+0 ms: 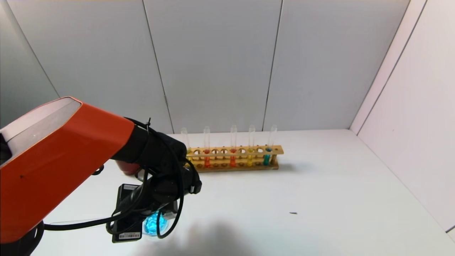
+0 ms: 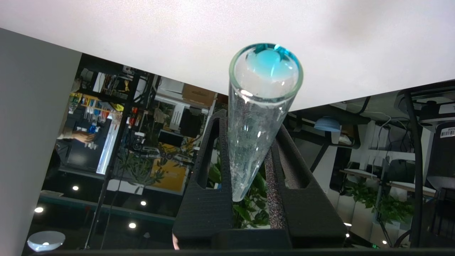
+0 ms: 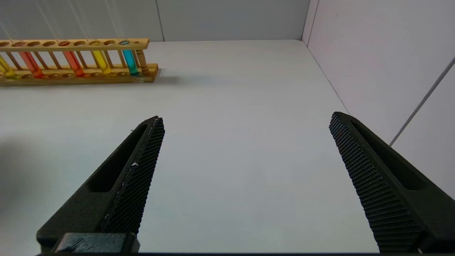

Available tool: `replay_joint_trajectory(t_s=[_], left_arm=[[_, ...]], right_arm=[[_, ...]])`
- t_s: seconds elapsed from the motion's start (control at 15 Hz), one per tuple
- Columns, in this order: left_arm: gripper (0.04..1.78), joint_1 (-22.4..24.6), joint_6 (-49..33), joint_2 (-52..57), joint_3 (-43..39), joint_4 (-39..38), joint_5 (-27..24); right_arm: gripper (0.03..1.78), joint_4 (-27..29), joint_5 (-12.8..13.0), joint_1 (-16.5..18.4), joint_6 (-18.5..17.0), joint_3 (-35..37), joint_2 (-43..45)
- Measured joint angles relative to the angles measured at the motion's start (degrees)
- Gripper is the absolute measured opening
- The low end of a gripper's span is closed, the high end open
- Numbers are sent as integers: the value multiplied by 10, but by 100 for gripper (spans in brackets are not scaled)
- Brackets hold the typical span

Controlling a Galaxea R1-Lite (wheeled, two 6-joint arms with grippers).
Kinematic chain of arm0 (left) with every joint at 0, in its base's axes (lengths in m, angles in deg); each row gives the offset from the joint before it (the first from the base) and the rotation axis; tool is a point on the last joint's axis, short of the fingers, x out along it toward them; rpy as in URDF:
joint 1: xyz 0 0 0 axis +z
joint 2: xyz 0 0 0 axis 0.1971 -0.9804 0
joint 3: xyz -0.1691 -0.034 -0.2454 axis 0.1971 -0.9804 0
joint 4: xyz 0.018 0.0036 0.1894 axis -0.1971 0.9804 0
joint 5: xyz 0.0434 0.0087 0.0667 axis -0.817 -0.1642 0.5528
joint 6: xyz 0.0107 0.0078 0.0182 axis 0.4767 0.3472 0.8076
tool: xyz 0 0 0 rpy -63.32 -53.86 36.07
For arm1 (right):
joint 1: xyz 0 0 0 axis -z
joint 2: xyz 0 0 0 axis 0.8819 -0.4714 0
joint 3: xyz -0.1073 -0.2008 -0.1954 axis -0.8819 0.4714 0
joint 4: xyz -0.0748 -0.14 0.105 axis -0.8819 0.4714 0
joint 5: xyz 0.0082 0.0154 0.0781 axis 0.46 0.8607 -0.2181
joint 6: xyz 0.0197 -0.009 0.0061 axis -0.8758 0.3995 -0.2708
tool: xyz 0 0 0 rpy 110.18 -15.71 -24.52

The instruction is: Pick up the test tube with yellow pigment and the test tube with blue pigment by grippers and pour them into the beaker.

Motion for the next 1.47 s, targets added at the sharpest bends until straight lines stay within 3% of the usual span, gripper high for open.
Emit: replay_joint_trajectory(t_s=[0.2,0.53,0.93,1.2,1.47], left_arm=[[31,0,-7,7,5,-5,-9],[31,4,-52,74,26,-9,-116],[31,43,-84,196,39,-45,-118],[31,104,-85,270,82,-64,-120],[31,154,-117,303,86,-168,-152]], right_arm=[[170,0,0,0,0,0,0],[170,0,0,0,0,0,0],[170,0,0,0,0,0,0],[170,0,0,0,0,0,0],[170,0,0,0,0,0,0]])
